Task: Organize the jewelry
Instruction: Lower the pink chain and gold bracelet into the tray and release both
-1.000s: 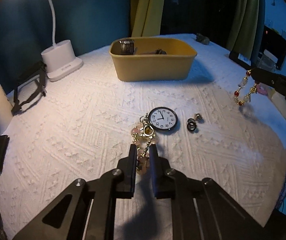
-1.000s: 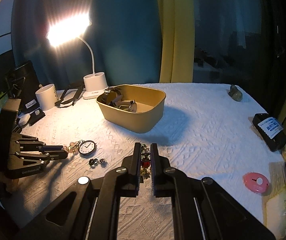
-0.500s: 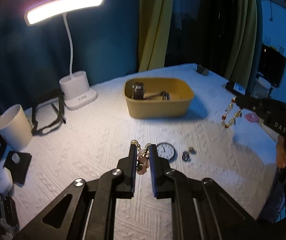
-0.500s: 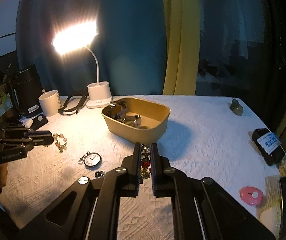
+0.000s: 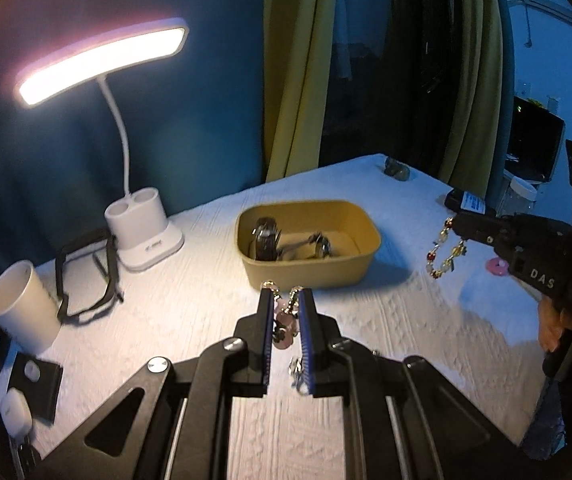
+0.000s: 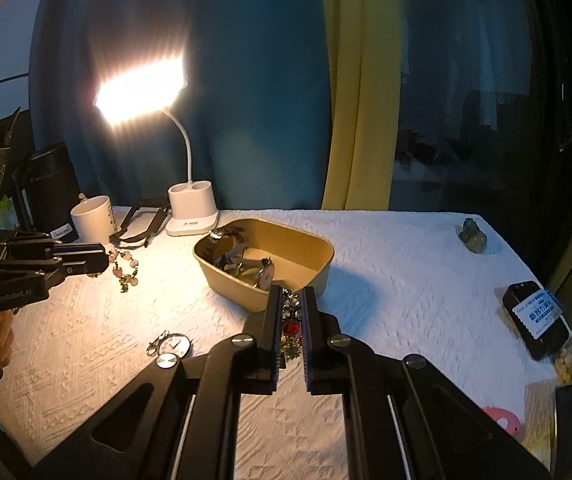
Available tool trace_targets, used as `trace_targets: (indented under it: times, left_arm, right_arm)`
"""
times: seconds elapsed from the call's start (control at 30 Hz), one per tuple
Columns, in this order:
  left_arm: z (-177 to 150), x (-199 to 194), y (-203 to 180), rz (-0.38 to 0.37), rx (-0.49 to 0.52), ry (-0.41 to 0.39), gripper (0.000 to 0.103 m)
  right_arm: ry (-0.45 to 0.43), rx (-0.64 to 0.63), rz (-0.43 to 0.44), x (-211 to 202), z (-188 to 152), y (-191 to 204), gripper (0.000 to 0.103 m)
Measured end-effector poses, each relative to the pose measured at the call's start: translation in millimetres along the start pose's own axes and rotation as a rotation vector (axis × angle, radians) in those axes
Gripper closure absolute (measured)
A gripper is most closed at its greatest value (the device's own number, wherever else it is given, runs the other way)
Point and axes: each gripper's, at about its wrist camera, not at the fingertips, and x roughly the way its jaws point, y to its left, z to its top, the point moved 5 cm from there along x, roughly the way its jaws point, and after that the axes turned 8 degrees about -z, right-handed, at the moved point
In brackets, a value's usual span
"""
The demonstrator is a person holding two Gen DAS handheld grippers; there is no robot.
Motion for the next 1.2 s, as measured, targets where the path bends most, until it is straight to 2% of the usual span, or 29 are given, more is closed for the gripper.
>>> trace_targets:
  times: [0.27,0.5,0.83,0.97,1.03,1.1,1.2]
  left_arm:
    - [26,29,-16,-0.057,0.047,-0.017,0.092]
    - [44,71,-35,-0.135,0.068,-0.013,0.092]
    - [44,125,-52,-0.226,0.047,0.046,0.092]
    - [40,137,-41,-0.247,-0.041,0.090,0.090]
    - [39,140,-34,-0.263,-0.090,0.107,0.078]
    - [40,135,-25,-0.250,-0.113,0.082,0.055]
    - [42,124,-13,-0.202,-0.104,0.045,0.044]
  right_arm:
    - [-0.028,0.001,-0.014,13,16,-9,0.095]
    - [-0.030,0.013,-0.035,20,20,-27,0.095]
    - [-0.012,0.031,-0.078,33,18,-59,0.095]
    - [-0.013,0.032,-0.085,39,20,-65,0.095]
    - [-0.016,0.031,-0.084,42,22,-65,0.095]
    - [-0.019,0.029,-0.078,45,24,-63,0.095]
    - [-0.024,0.016,-0.059,54,32,-56,0.095]
